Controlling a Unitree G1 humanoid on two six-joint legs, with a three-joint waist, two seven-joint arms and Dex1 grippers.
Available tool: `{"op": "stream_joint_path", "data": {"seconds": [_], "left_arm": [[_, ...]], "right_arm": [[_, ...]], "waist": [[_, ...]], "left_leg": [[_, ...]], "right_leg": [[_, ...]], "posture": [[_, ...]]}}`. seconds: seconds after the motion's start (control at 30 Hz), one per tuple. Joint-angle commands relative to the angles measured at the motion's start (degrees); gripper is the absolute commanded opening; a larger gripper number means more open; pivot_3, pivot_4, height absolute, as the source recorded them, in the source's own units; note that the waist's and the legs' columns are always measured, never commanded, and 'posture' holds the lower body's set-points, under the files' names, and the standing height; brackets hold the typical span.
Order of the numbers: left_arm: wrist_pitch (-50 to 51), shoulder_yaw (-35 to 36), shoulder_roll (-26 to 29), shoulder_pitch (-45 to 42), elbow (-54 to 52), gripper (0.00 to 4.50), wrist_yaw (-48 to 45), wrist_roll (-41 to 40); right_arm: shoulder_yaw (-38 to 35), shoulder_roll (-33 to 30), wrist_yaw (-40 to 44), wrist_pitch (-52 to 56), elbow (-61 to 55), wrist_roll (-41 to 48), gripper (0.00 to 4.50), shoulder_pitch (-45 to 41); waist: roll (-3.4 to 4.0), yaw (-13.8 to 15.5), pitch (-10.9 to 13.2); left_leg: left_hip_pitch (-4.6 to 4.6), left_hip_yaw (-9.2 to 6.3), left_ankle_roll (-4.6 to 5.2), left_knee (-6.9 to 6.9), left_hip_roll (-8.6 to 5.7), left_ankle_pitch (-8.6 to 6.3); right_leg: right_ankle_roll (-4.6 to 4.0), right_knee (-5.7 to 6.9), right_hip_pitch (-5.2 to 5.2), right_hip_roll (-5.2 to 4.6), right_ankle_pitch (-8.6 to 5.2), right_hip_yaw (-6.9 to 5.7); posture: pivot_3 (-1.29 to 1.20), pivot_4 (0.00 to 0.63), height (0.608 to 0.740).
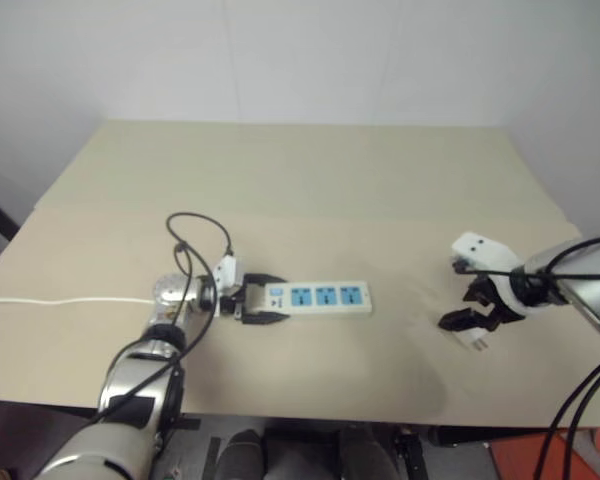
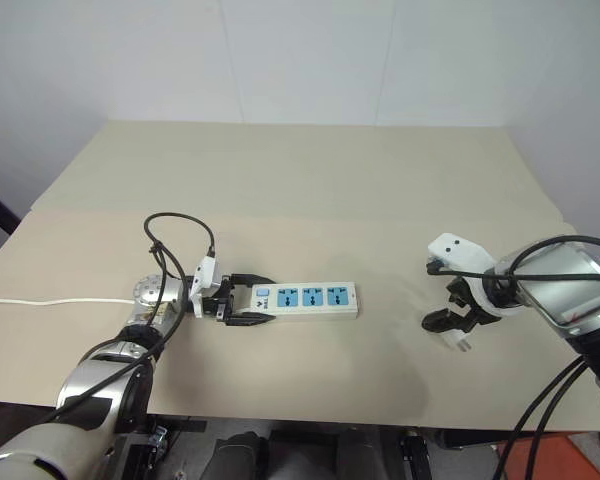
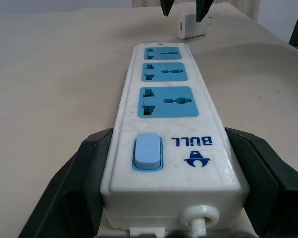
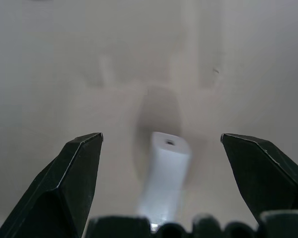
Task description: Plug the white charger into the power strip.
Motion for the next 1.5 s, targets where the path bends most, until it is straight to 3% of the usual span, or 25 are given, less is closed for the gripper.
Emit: {"op": "stream_joint_path", "data": {"seconds": [0.03, 0.53, 0.63, 0.9, 1.13, 1.27, 1.33, 1.43, 1.5], "left_arm": [[-0.4, -2.2, -0.8, 1.9, 0.8, 3.26, -0.8, 1.3], [-0.6, -2.1, -0.7, 2.8, 0.6, 3.26, -0.8, 1.6], [-0.6, -2.0, -0.6, 2.9, 0.7, 3.26, -0.8, 1.6], [-0.6, -1.9, -0.4, 2.7, 0.7, 3.26, -0.8, 1.5], [-0.3, -2.2, -0.1, 2.3, 0.5, 3.26, -0.8, 1.4], [0.1, -2.5, -0.1, 2.1, 0.3, 3.26, -0.8, 1.3], [0.7, -2.8, 0.0, 2.1, 0.3, 3.26, -0.8, 1.5], [1.1, -2.4, 0.2, 2.0, 0.2, 3.26, -0.8, 1.8], [1.5, -2.0, 0.1, 1.9, 0.0, 3.26, -0.8, 1.4]], "right_arm": [[-1.1, 0.4, -0.6, 0.4, 0.6, -1.0, 4.5, -0.5], [0.6, 1.7, -0.9, 1.0, 4.3, -1.9, 4.5, 0.0], [0.7, 1.9, -1.2, 0.8, 5.2, -2.2, 3.87, 0.3], [0.5, 2.6, -1.2, 0.6, 5.7, -2.0, 1.17, 0.3], [0.3, -0.2, 1.7, -2.4, -4.1, -2.5, 1.15, -2.8], [-4.5, 0.2, 5.5, -18.6, -10.4, -3.1, 1.15, -2.5], [-10.3, 5.9, 5.5, -22.9, -8.9, 0.8, 1.15, -2.5], [-19.8, 17.7, 4.5, -42.3, -5.8, 3.5, 1.15, 3.2], [-21.9, 23.4, 6.6, -50.1, -2.3, 4.8, 1.15, 4.8]], "waist": [[0.01, 0.0, 0.0], [0.11, -0.1, -0.1], [0.11, -0.1, -0.1], [0.1, -0.2, -0.1], [0.16, -0.3, -0.1], [0.17, -0.3, -0.1], [0.08, -0.4, -0.2], [-0.27, -0.4, -0.4], [-0.32, -0.2, -0.4]], "left_leg": [[0.0, 0.0, 0.0, 0.0, 0.0, 0.0], [0.01, 0.0, 0.0, 0.0, -0.01, 0.0], [0.02, 0.0, 0.0, 0.0, -0.01, 0.0], [0.03, 0.0, 0.0, 0.0, -0.01, 0.0], [0.02, -0.01, 0.0, 0.0, -0.01, 0.0], [0.04, -0.01, 0.0, 0.0, 0.0, 0.0], [0.03, -0.02, 0.0, 0.0, 0.0, 0.0], [0.1, -0.04, 0.01, 0.0, 0.0, 0.0], [0.09, -0.11, 0.01, 0.0, -0.02, 0.0]], "right_leg": [[0.0, 0.0, 0.0, 0.0, 0.0, 0.0], [0.02, 0.0, 0.02, 0.0, -0.01, 0.0], [0.02, 0.0, 0.02, 0.0, -0.01, 0.0], [0.02, 0.01, 0.03, 0.0, -0.01, 0.0], [0.03, 0.02, 0.0, 0.01, -0.02, 0.0], [0.05, 0.02, 0.0, 0.02, -0.03, 0.0], [0.23, -0.01, 0.03, 0.02, -0.13, -0.02], [0.32, 0.03, 0.12, 0.04, -0.17, -0.01], [0.09, 0.02, 0.15, 0.04, -0.04, -0.06]], "posture": [[0.0, 0.15, 0.74], [0.0, 0.15, 0.74], [0.0, 0.15, 0.74], [0.0, 0.15, 0.74], [0.0, 0.15, 0.74], [0.0, 0.15, 0.74], [0.0, 0.15, 0.74], [0.0, 0.15, 0.74], [0.0, 0.15, 0.74]]}}
